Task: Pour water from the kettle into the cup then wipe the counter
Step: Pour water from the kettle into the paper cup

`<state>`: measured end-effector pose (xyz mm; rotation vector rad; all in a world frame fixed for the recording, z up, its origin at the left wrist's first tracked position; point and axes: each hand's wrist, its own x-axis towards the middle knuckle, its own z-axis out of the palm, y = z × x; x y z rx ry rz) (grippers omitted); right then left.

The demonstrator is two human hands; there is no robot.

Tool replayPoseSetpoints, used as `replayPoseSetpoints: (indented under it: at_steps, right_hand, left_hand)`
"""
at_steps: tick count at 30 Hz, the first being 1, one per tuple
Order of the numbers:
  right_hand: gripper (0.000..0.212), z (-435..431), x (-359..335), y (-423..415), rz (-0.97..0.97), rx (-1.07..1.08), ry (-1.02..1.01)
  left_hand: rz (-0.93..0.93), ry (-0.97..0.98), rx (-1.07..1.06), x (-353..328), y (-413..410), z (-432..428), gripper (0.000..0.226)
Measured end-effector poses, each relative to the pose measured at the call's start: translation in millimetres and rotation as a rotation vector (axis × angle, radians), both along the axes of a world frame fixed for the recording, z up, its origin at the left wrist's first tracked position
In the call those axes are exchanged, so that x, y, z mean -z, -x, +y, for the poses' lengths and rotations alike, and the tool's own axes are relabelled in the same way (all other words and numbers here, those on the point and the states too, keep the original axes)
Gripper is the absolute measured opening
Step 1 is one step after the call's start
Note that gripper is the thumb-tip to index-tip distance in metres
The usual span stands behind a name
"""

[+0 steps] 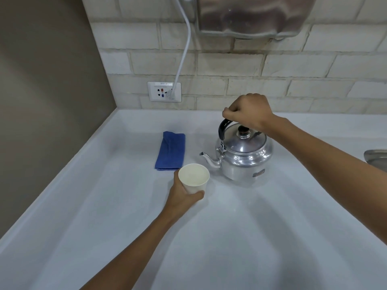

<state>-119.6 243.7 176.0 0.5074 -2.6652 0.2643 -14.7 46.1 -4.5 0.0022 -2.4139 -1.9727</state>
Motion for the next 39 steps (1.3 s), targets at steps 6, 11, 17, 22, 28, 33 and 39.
replayPoseSetpoints:
  at_steps: [6,11,17,22,28,33,39]
  right_hand:
    - [0.048,-10,-10,-19,0.075,-0.038,-0.152]
    - [0.048,-20,-16,-31,0.110,-0.065,-0.256]
    - [0.049,-33,-22,-38,0.140,-0.072,-0.318]
    - [0.047,-37,-25,-42,0.146,-0.092,-0.357]
    - [0.047,-40,-26,-42,0.157,-0.103,-0.397]
    - [0.048,-40,-28,-43,0.170,-0.110,-0.431]
    - [0.046,-41,-32,-45,0.165,-0.107,-0.440]
  left_hand:
    - [0.010,0.003,-0.026,-1,-2,4,0.077]
    - [0.009,0.016,-0.030,-1,-3,4,0.076]
    - [0.018,0.000,-0.030,-2,-4,5,0.076]
    - [0.024,0.000,-0.023,-2,-4,5,0.077]
    - [0.025,0.004,-0.021,-2,-5,4,0.076]
    - [0.019,0.008,-0.015,-3,-5,5,0.078]
    - [0.014,0.015,-0.010,-5,-6,5,0.079]
